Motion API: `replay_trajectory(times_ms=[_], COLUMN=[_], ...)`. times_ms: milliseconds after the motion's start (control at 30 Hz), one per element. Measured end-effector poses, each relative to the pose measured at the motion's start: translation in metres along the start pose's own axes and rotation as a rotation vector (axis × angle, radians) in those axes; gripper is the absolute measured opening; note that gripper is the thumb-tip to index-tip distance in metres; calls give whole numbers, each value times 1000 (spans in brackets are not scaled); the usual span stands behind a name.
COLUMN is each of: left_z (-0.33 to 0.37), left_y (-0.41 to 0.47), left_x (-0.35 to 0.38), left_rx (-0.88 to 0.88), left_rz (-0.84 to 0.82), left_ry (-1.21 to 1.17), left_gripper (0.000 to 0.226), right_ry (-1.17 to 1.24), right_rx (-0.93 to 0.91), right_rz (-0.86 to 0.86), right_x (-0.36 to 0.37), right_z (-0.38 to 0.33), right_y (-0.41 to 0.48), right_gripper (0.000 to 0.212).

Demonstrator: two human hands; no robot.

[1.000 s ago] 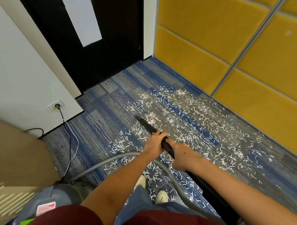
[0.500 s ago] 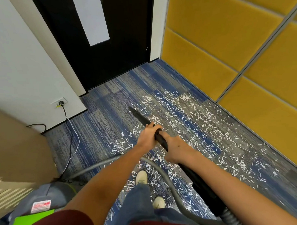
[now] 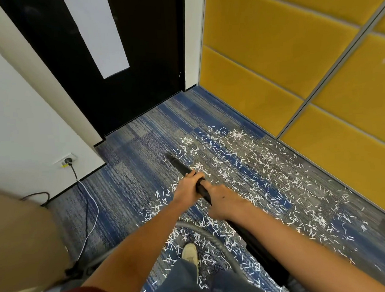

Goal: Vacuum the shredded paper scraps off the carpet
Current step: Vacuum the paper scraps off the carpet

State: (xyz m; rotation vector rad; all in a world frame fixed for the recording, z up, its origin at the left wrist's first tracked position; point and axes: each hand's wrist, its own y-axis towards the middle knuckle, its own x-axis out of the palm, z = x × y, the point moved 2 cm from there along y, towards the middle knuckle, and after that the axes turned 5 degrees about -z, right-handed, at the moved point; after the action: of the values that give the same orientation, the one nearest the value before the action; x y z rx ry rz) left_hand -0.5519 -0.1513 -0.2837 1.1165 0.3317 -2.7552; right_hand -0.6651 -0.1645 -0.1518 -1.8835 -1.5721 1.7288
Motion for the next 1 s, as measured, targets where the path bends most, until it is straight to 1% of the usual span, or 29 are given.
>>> replay_trajectory(times_ms=[100, 167, 267, 500, 567, 700, 800, 867, 900, 1000], left_z=[-1, -1, 7, 25, 34, 46, 44, 44, 44, 47], left_y=[3, 4, 4, 9, 9, 2, -5, -9, -11, -17], left_x=[3, 6, 11, 31, 34, 40, 45, 45, 45, 44], left_rx=[-12, -44, -66, -57, -50, -49, -92, -117, -126, -211], left_rz=[3, -9, -20, -18, -24, 36, 48, 52, 57, 27], left_ry=[8, 10, 19, -27, -32, -38, -40, -94, -106, -14], left_gripper=[36, 40, 38, 38, 35, 31, 32, 32, 34, 48], right_ry=[10, 17, 13, -35, -52, -101, -107, -116, -119, -132], right_rx=[14, 14, 10, 34, 20, -10, -44, -64, -74, -87], right_rz=[-8, -25, -31, -31, -39, -67, -85, -86, -87, -99], right_x=[-2, -1, -1, -5, -8, -7, -5, -4, -3, -1], right_z=[3, 6, 12, 35, 42, 51, 54, 55, 56, 59], right_y=[1, 1, -3, -16, -20, -26, -31, -32, -32, -34], right_gripper=[70, 72, 73, 77, 74, 71, 70, 70, 71, 75])
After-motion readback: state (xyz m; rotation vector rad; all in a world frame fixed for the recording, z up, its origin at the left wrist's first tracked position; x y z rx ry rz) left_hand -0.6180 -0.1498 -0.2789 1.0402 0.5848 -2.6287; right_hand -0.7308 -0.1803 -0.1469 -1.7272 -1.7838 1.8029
